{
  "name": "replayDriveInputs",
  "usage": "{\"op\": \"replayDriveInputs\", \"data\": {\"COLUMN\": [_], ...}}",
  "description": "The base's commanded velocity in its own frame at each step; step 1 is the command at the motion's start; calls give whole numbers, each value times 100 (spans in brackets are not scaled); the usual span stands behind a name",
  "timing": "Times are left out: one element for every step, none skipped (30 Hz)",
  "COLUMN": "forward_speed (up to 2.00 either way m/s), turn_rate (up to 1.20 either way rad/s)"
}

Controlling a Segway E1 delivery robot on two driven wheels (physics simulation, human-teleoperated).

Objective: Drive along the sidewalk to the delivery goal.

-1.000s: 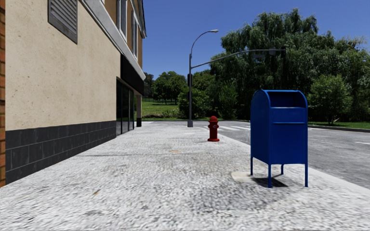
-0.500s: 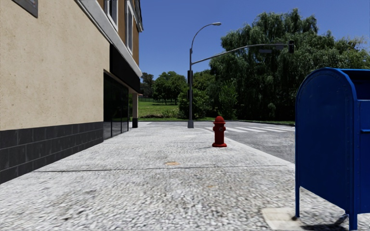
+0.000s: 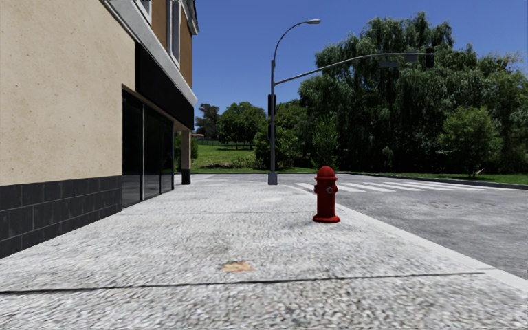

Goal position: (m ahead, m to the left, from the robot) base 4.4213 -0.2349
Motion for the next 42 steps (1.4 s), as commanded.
{"op": "replayDriveInputs", "data": {"forward_speed": [200,200,200,200,200,200,200,200,200,200,200,200,200,200,200,200,200,200,200,200,200,200,200,200,200,200,200,200,200,200,200,200,200,200,200,200,200,200,200,200,200,200], "turn_rate": [0,0,0,0,0,0,0,0,0,0,0,0,0,0,0,0,0,0,0,0,0,0,0,0,0,0,0,0,0,0,0,0,0,0,0,0,0,0,0,0,0,0]}}
